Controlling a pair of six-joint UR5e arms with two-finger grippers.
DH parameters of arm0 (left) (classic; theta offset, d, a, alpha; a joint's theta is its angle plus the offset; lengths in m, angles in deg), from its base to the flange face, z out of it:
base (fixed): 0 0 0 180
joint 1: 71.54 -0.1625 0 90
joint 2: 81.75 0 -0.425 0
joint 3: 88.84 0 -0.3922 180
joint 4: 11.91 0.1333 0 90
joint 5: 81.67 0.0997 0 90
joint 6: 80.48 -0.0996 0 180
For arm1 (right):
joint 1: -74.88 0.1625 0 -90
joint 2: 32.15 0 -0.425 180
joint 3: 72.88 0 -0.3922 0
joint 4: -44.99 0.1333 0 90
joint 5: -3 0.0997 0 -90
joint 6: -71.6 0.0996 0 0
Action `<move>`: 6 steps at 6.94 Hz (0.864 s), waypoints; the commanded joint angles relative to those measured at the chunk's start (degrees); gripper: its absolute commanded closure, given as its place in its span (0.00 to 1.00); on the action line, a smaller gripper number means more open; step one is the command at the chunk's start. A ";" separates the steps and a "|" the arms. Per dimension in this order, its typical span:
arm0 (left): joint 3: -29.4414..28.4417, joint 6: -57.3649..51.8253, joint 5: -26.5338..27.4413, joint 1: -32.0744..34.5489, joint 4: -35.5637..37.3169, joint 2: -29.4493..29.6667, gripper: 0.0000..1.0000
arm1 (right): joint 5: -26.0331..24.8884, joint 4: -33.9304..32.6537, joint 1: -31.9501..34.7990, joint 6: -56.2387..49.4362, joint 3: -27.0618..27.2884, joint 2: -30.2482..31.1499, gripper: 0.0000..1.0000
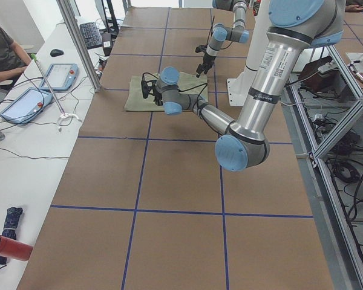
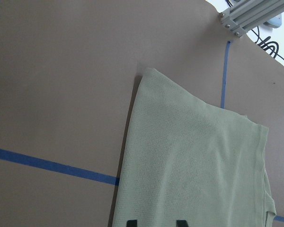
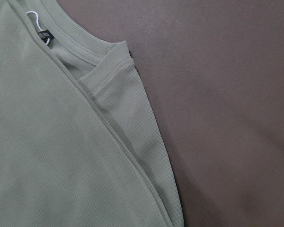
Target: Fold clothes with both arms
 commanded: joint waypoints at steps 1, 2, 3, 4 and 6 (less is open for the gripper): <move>0.05 0.00 -0.03 0.00 0.00 -0.09 0.61 | 0.10 -0.02 -1.61 0.62 -0.13 0.06 0.01; 0.05 0.00 -0.03 0.00 0.00 -0.09 0.61 | 0.19 -0.02 -1.61 0.88 -0.05 -0.03 0.29; 0.05 0.09 -0.03 0.00 0.00 -0.09 0.61 | 0.19 -0.02 -1.35 0.97 -0.05 -0.03 0.49; 0.31 0.09 0.06 0.09 0.00 -0.09 0.61 | 0.19 -0.02 -1.26 0.97 -0.05 0.06 0.60; 0.57 0.09 0.06 0.09 0.00 -0.36 0.61 | 0.19 -0.11 -0.21 0.88 -0.31 0.14 0.60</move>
